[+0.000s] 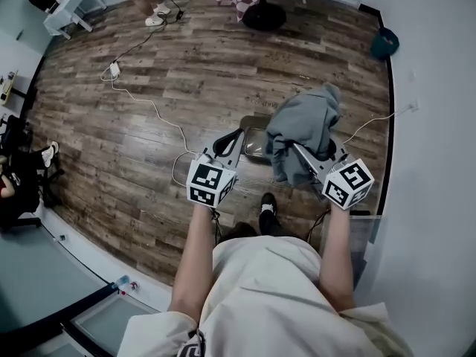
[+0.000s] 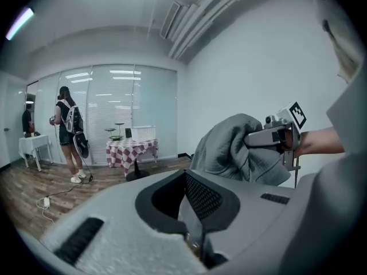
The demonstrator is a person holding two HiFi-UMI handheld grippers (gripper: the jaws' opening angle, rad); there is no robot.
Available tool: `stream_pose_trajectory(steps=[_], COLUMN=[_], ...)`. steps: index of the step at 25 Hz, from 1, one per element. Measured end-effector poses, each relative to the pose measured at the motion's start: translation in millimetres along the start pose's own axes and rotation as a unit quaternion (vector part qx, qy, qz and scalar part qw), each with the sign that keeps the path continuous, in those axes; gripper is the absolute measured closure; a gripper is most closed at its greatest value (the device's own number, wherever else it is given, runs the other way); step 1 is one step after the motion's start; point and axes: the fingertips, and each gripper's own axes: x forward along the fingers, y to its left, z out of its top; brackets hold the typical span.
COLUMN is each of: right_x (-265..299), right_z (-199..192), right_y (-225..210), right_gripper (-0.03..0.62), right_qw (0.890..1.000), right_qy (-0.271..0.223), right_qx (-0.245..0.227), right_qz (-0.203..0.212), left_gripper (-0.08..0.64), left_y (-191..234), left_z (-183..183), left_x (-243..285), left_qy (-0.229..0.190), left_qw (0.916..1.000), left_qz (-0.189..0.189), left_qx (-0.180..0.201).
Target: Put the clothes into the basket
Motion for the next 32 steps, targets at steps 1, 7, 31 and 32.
stream_pose_trajectory(steps=[1, 7, 31, 32], right_x=[1.3, 5.8, 74.0, 77.2], right_z=[-1.1, -4.1, 2.2, 3.2], right_y=[-4.1, -25.7, -29.9, -30.8], right_gripper=[0.396, 0.396, 0.396, 0.396], right_qw=[1.000, 1.000, 0.999, 0.999], right_qy=[0.003, -0.002, 0.000, 0.002], right_qx=[-0.004, 0.011, 0.046, 0.045], right_qz=[0.001, -0.021, -0.029, -0.029], left_gripper=[0.548, 0.548, 0.548, 0.548], left_y=[1.4, 16.0, 73.0, 75.4], left_z=[0.6, 2.9, -6.1, -6.9], left_x=[2.4, -0.5, 45.2, 47.1], left_qy=[0.000, 0.019, 0.000, 0.000], left_qw=[1.0000, 0.9997, 0.9969, 0.9967], left_qz=[-0.001, -0.005, -0.075, -0.077], left_qx=[0.000, 0.017, -0.025, -0.026])
